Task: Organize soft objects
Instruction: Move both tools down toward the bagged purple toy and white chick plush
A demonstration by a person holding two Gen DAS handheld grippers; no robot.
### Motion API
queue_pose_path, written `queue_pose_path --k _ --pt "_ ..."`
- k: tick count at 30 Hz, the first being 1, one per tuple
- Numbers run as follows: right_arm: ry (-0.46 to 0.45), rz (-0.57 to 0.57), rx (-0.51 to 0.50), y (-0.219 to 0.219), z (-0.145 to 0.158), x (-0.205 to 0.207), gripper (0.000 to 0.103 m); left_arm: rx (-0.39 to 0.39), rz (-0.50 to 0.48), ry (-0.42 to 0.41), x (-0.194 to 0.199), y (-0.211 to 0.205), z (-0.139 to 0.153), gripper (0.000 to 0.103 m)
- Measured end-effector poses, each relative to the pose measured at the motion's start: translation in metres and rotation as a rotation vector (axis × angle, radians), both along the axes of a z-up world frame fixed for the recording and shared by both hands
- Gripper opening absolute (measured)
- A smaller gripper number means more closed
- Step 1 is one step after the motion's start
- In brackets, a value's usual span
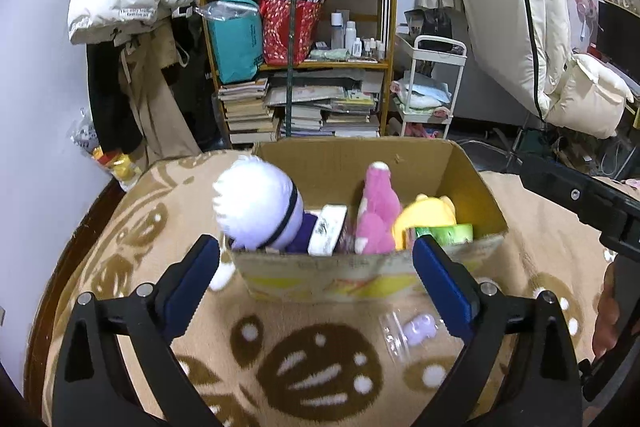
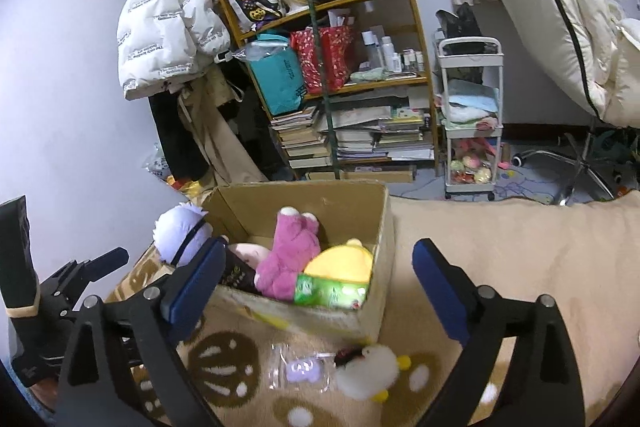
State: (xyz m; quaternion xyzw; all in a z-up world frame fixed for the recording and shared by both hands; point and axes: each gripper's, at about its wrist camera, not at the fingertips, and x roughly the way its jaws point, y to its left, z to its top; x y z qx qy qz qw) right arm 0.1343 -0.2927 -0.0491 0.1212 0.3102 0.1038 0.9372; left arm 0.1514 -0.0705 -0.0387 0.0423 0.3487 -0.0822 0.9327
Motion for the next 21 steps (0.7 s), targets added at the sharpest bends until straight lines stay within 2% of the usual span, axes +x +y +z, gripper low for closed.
queue_pose_path --k 8,21 --pt "0.028 -0.021 -0.003 -0.004 -0.001 -0.023 0.099 0.028 0.003 -0.002 -0.025 -0.004 0.004 0.096" --pt "0.101 -0.031 -0.059 -0.010 -0.015 -0.045 0.099 0.039 -0.005 0.050 -0.047 -0.011 -0.007 0.096"
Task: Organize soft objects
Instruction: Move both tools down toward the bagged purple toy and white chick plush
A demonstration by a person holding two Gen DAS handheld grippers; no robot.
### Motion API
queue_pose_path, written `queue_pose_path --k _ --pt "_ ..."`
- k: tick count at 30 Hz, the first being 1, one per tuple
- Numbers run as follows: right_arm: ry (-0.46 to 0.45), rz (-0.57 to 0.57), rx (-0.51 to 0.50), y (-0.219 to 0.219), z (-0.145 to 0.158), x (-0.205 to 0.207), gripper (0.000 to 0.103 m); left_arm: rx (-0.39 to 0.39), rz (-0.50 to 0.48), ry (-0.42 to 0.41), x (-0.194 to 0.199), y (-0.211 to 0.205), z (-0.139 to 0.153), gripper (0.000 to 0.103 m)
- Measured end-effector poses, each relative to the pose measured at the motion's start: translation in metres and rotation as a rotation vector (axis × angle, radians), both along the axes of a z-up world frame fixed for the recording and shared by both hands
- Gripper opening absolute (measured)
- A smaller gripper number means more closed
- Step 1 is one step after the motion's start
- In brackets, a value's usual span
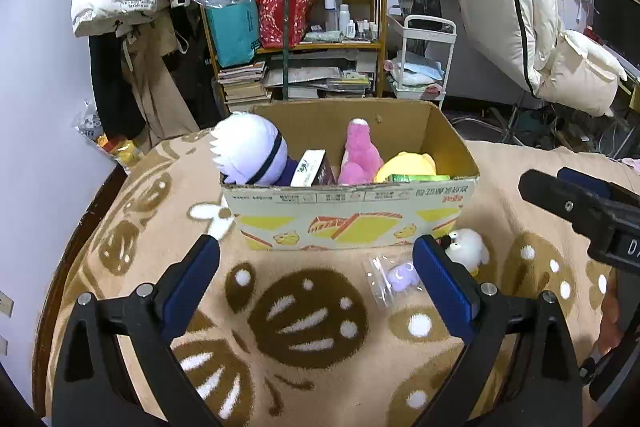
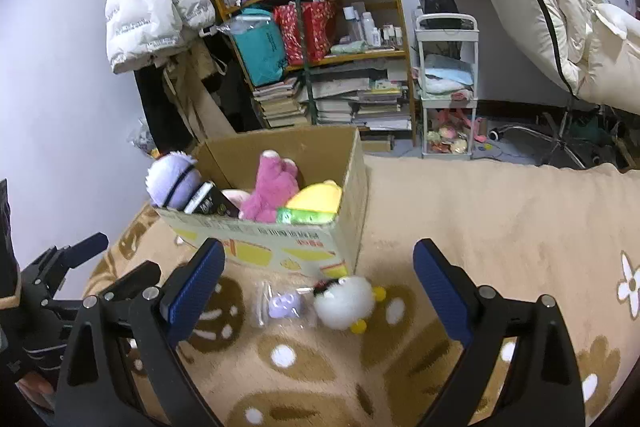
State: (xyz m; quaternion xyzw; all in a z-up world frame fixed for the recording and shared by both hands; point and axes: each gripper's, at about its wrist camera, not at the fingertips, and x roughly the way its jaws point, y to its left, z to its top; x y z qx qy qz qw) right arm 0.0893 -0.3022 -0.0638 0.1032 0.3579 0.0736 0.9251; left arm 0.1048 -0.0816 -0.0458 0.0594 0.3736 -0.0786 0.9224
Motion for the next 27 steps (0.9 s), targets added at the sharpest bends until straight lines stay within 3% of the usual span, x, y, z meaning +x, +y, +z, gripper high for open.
queue_pose_path --k 20,27 --pt "0.127 -0.033 -0.023 0.004 -0.038 0.028 0.099 -0.073 0.009 0.088 0.030 -0.008 -0.047 0.096" --pt "0.214 -0.036 -0.018 0.004 -0.059 0.037 0.099 -0.036 -0.011 0.118 0.039 -0.022 -0.066 0.096"
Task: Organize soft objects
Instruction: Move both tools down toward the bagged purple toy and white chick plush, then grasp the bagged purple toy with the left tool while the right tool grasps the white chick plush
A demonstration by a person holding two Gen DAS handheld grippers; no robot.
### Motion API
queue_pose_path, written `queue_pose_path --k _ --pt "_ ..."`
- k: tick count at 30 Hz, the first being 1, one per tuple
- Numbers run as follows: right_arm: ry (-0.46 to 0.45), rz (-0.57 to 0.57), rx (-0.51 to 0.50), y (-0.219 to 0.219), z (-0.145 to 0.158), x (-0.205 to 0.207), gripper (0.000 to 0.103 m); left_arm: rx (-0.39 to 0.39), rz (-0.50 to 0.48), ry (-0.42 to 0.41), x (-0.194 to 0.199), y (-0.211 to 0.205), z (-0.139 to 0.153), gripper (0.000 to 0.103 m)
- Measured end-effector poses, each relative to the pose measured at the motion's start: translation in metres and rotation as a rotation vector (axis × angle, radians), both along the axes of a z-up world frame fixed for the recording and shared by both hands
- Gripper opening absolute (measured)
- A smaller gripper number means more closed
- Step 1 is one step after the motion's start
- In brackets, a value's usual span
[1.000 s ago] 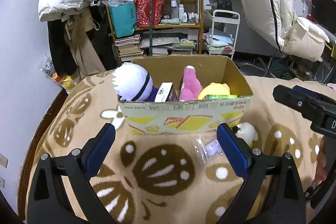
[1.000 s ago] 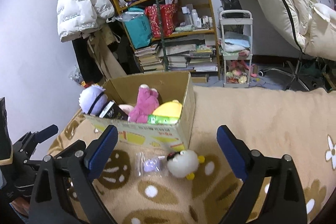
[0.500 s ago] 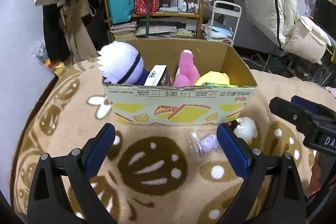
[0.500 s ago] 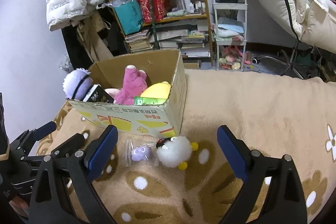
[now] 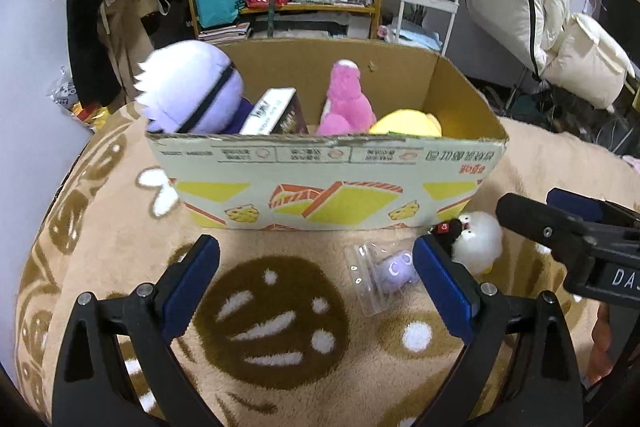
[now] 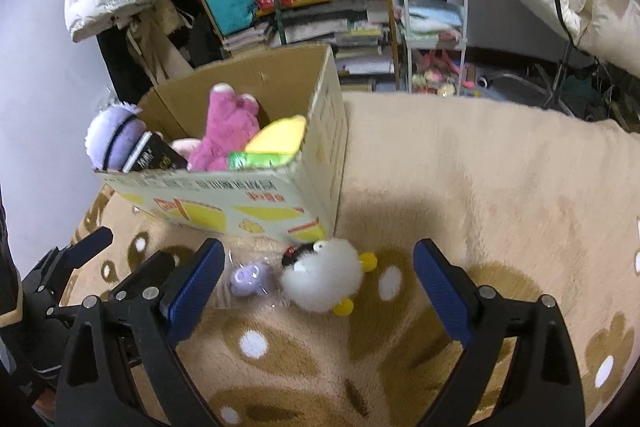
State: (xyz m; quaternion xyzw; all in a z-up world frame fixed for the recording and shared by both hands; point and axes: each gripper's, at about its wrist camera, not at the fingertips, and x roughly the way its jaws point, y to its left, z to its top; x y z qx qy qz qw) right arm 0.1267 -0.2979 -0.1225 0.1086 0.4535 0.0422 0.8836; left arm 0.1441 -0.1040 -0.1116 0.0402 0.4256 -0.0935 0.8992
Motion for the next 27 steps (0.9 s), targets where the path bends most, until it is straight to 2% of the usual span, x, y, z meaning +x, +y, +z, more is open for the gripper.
queue_pose_path --k 8,20,24,26,27 --pt "0.069 -0.004 0.001 0.004 -0.018 0.011 0.099 0.015 -0.020 0.049 0.006 -0.012 -0.025 0.096" --pt "0.173 -0.034 0.066 -0.003 -0.046 0.028 0.098 0.024 -0.052 0.102 0.013 -0.030 -0.053 0.096" --pt "0.215 -0.029 0.078 -0.002 -0.055 0.032 0.089 0.018 -0.058 0.114 0.016 -0.034 -0.059 0.096" --pt "0.234 -0.026 0.083 -0.002 -0.059 0.032 0.081 0.016 -0.058 0.109 0.016 -0.035 -0.060 0.096" --pt "0.249 -0.022 0.083 -0.001 -0.062 0.033 0.072 0.015 -0.061 0.107 0.016 -0.037 -0.061 0.096"
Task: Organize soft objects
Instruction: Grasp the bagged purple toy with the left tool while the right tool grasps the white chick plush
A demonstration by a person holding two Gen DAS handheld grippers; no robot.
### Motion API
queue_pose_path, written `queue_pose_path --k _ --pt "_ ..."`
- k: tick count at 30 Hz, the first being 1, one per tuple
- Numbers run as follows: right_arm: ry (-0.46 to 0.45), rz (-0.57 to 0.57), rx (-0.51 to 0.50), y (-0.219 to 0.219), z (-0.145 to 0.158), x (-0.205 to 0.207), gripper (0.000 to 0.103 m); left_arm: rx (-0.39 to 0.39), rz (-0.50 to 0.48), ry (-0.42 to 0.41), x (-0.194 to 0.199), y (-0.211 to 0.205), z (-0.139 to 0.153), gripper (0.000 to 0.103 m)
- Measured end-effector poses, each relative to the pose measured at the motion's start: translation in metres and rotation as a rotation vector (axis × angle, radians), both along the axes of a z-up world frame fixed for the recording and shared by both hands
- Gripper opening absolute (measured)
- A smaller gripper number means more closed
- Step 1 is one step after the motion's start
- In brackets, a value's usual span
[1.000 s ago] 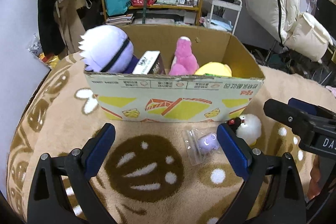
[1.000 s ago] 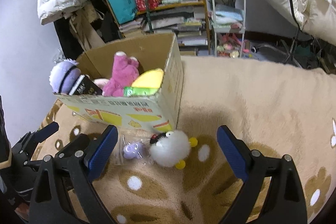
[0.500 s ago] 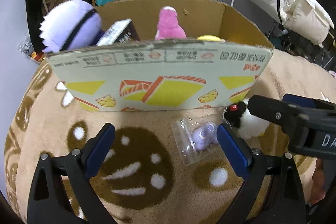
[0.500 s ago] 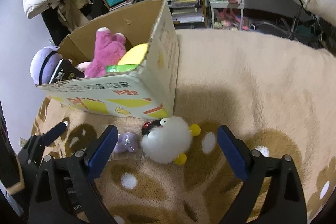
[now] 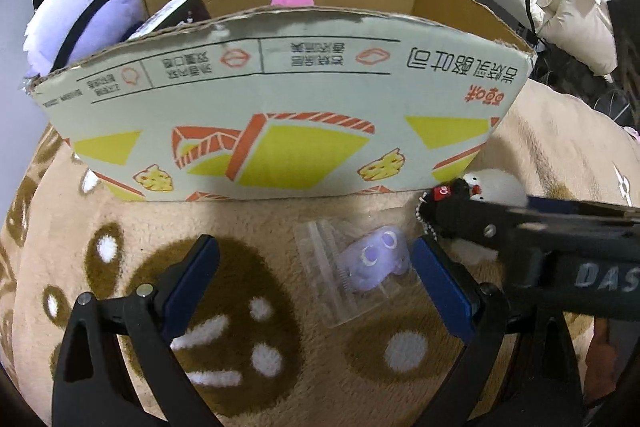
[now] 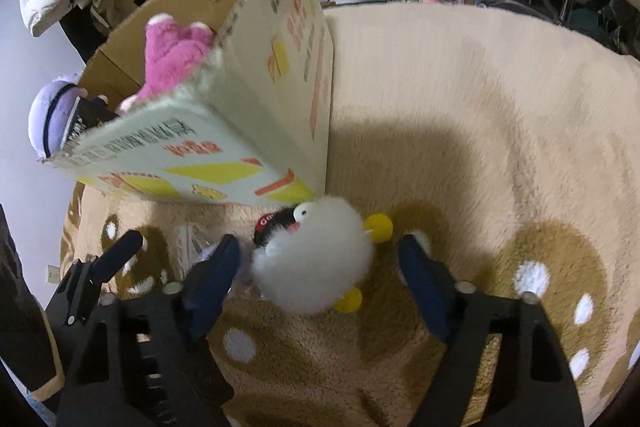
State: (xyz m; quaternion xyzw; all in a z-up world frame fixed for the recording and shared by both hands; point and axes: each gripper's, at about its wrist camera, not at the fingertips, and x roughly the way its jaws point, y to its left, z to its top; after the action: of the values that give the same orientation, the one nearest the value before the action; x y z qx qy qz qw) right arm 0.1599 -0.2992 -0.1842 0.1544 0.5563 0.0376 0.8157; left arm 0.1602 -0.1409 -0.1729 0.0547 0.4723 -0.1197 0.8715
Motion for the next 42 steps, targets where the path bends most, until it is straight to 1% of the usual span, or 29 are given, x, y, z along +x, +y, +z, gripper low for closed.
queue_pose_path --k 1,3,5,7,8,9,17,21,25,29,36,42 --pt "0.011 0.004 -0.001 0.000 -0.002 0.001 0.066 -0.001 -0.003 -0.003 0.000 -0.002 -0.001 0.096" --pt "0.022 0.005 -0.007 0.000 -0.005 0.002 0.065 -0.009 -0.008 -0.003 0.001 -0.004 -0.002 0.096" --pt "0.019 0.003 0.002 0.000 -0.004 0.002 0.057 -0.021 -0.012 0.007 0.003 -0.008 -0.003 0.096" --pt "0.019 0.008 0.020 0.000 -0.004 0.003 0.043 -0.031 -0.016 0.023 0.005 -0.011 -0.007 0.096" --pt "0.018 0.013 0.028 0.000 -0.004 0.003 0.040 -0.032 -0.019 0.030 0.006 -0.014 -0.009 0.096" --pt "0.017 0.017 0.031 0.000 -0.003 0.004 0.039 -0.031 -0.021 0.035 0.010 -0.023 -0.011 0.096" --pt "0.018 -0.009 0.043 -0.010 -0.003 0.005 0.038 -0.013 -0.034 0.034 0.020 -0.042 -0.016 0.096" --pt "0.025 -0.029 0.064 -0.015 -0.006 0.003 0.038 0.007 -0.043 0.018 0.022 -0.051 -0.019 0.096" --pt "0.027 -0.026 0.060 -0.015 -0.007 0.005 0.038 0.035 -0.046 0.010 0.026 -0.064 -0.021 0.098" --pt "0.031 -0.027 0.064 -0.015 -0.007 0.007 0.038 0.043 -0.048 0.010 0.028 -0.072 -0.021 0.099" --pt "0.040 -0.022 0.061 -0.016 -0.010 0.009 0.039 0.072 -0.065 0.013 0.019 -0.076 -0.026 0.099" --pt "0.041 -0.022 0.059 -0.014 -0.012 0.010 0.039 0.066 -0.069 0.032 0.013 -0.071 -0.030 0.099"
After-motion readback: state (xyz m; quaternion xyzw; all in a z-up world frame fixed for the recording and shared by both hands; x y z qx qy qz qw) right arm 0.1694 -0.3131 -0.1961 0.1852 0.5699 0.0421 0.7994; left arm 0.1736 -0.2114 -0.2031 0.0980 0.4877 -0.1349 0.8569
